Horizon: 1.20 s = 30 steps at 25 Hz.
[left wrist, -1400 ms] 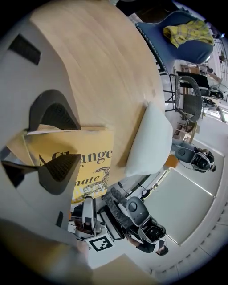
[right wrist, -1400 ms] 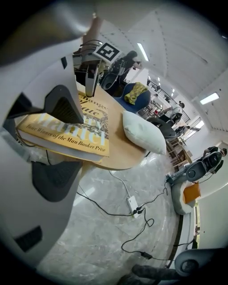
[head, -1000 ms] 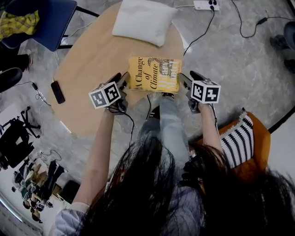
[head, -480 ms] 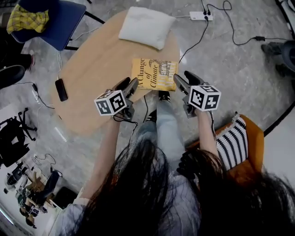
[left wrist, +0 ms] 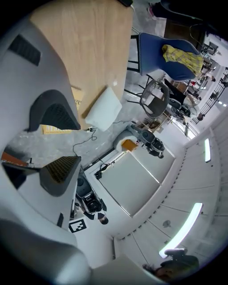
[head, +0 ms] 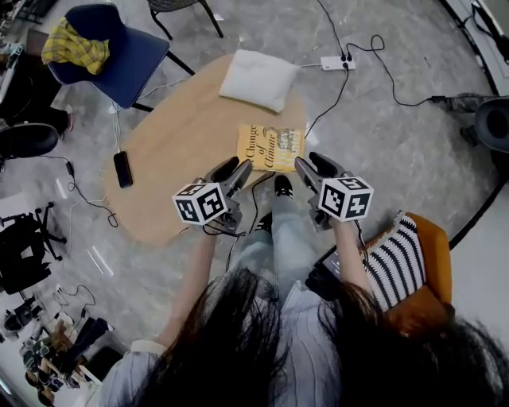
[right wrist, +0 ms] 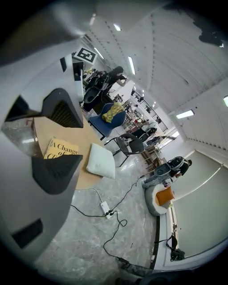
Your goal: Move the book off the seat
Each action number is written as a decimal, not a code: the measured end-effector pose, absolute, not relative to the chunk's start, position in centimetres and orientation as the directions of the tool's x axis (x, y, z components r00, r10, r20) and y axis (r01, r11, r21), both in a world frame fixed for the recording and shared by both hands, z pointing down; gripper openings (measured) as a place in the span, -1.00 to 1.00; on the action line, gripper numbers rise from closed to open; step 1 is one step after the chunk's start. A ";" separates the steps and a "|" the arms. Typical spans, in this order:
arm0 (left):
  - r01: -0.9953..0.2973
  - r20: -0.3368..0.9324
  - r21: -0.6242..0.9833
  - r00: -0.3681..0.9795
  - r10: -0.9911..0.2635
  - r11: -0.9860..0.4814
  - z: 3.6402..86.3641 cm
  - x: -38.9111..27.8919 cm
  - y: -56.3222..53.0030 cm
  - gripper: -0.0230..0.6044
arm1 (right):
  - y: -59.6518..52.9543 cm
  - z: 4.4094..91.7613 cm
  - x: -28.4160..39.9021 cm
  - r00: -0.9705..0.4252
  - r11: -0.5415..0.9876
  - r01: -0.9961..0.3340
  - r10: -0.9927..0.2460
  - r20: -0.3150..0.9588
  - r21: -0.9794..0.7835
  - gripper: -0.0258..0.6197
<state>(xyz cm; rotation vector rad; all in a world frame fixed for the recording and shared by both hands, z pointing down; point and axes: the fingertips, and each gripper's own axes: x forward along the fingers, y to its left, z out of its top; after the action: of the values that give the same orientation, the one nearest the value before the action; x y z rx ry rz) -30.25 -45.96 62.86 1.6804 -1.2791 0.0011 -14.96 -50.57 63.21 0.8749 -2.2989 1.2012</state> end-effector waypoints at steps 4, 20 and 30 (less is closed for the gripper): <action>-0.708 0.441 0.706 0.460 -0.771 -0.019 58.5 -30.5 -45.5 -0.30 | -49.7 60.1 -15.0 -0.723 0.454 -0.689 -0.378 0.578 -0.565 -0.41; -0.743 0.372 0.633 0.538 -0.756 -0.217 50.6 -28.4 -38.1 -0.40 | -42.7 50.5 -15.6 -0.740 0.483 -0.672 -0.459 0.492 -0.561 -0.60; -0.675 0.293 0.651 0.646 -0.705 -0.349 48.9 -25.2 -32.6 -0.49 | -35.7 47.4 -14.4 -0.705 0.466 -0.707 -0.526 0.476 -0.531 -0.69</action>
<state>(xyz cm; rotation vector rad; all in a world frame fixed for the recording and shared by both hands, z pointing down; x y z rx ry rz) -25.20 -32.58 48.85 2.0899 -1.0694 -0.0497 -14.44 -35.72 47.44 1.0613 -2.4708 1.0692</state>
